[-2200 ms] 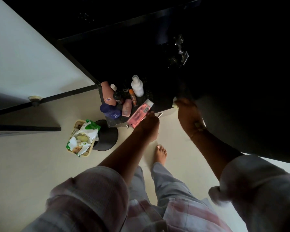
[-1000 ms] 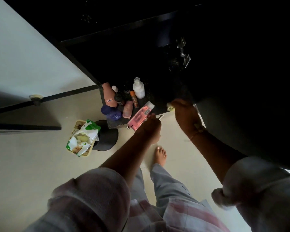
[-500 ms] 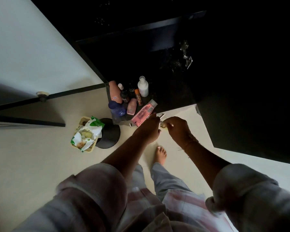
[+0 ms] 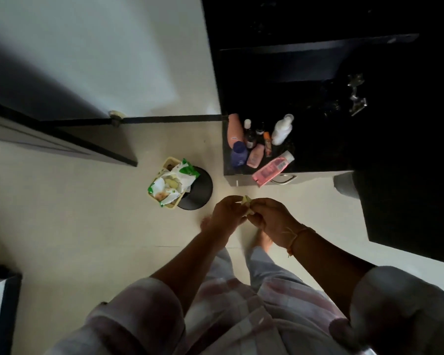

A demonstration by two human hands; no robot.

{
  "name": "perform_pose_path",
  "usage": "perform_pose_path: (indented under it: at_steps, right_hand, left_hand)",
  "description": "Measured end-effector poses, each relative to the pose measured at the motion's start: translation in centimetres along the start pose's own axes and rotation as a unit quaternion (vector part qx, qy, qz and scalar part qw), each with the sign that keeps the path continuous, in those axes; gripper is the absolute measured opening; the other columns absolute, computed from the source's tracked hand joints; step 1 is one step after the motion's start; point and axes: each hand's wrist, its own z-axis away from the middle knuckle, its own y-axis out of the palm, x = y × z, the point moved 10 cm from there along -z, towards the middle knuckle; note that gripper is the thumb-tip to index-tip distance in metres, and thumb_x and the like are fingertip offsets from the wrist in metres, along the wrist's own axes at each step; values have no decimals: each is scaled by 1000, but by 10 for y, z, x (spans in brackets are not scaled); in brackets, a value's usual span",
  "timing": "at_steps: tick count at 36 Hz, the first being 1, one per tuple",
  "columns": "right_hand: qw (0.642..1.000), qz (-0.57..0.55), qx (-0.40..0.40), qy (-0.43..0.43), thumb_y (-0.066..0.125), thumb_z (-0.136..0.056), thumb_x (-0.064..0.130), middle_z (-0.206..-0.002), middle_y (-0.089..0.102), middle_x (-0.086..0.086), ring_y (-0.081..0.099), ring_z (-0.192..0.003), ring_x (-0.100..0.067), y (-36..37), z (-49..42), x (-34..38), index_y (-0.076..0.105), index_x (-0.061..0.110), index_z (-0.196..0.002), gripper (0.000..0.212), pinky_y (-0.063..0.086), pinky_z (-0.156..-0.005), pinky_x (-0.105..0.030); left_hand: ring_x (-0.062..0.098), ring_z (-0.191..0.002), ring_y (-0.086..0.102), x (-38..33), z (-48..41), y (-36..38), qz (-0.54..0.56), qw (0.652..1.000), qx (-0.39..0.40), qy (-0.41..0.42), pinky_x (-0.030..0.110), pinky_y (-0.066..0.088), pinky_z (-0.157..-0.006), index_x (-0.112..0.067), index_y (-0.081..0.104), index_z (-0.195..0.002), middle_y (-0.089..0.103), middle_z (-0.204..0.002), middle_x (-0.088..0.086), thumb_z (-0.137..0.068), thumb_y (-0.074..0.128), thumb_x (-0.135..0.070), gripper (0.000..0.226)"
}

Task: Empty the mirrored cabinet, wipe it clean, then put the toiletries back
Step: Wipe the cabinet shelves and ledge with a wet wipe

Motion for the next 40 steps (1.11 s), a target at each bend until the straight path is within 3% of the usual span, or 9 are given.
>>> perform_pose_path:
  at_steps: [8, 12, 16, 19, 22, 26, 29, 34, 40]
  right_hand:
    - [986, 166, 24, 2, 57, -90, -2, -97, 66, -18, 66, -89, -24, 94, -26, -29, 68, 3, -97, 14, 56, -86, -35]
    - [957, 287, 25, -32, 57, -87, -3, -96, 69, -8, 66, -91, -23, 141, -49, -33, 72, 19, -89, 26, 55, -84, -33]
    - [901, 424, 23, -89, 59, -91, 8, -106, 68, -5, 63, -106, -27, 179, -75, -28, 69, 15, -107, 21, 50, -98, -42]
    - [848, 515, 16, -120, 59, -92, 13, -118, 66, -8, 61, -110, -23, 203, -87, -19, 66, 10, -118, 27, 46, -95, -26]
    - [821, 557, 13, -124, 57, -94, 13, -121, 65, -8, 59, -109, -17, 215, -101, -16, 64, 8, -120, 28, 38, -85, -9]
    - [783, 610, 22, -125, 53, -96, 17, -129, 61, -5, 56, -118, -20, 225, -118, -23, 60, 12, -126, 31, 38, -95, -15]
    - [766, 632, 19, -118, 51, -97, 18, -131, 60, -3, 56, -120, -21, 228, -128, -31, 59, 17, -128, 32, 39, -99, -23]
    - [740, 661, 10, -119, 54, -94, 18, -130, 60, -2, 56, -118, -20, 229, -140, -38, 58, 24, -126, 33, 39, -95, -21]
    - [704, 698, 21, -126, 51, -96, 18, -138, 55, -1, 51, -127, -20, 233, -142, -40, 53, 25, -134, 39, 36, -104, -23]
  left_hand:
    - [23, -82, 71, 44, 7, -103, 211, 972, -88, -50, 33, 59, -75, -3, 65, -106, 70, -93, 16, -81, 75, -7, 27]
    - [34, -95, 69, 68, -16, -169, 207, 963, -166, -46, 51, 55, -89, -26, 71, -82, 72, -95, 12, -65, 81, -21, 21]
    - [31, -93, 69, 76, -41, -219, 199, 956, -211, -48, 46, 57, -85, -29, 62, -85, 69, -99, 13, -66, 81, -21, 29]
    - [26, -85, 66, 69, -65, -241, 179, 964, -194, -24, 30, 57, -73, -14, 55, -91, 63, -91, 12, -81, 68, 3, 24]
    - [22, -75, 65, 75, -98, -264, 102, 971, -213, -23, 18, 53, -60, -8, 60, -100, 64, -83, 5, -83, 65, 0, 20]
    - [24, -92, 68, 93, -138, -279, 43, 972, -223, -61, 28, 55, -81, -16, 72, -102, 72, -100, 5, -87, 59, -12, 20]
    - [22, -103, 63, 97, -157, -287, 12, 968, -240, -68, 13, 40, -74, -16, 72, -108, 70, -113, 4, -91, 57, -13, 23]
    - [17, -97, 59, 109, -188, -285, 25, 967, -234, -96, 13, 36, -72, -12, 71, -111, 67, -116, 3, -93, 55, -10, 24]
    - [24, -110, 62, 119, -212, -282, -24, 969, -219, -112, 33, 49, -96, -13, 67, -118, 67, -118, 4, -90, 57, -13, 30]
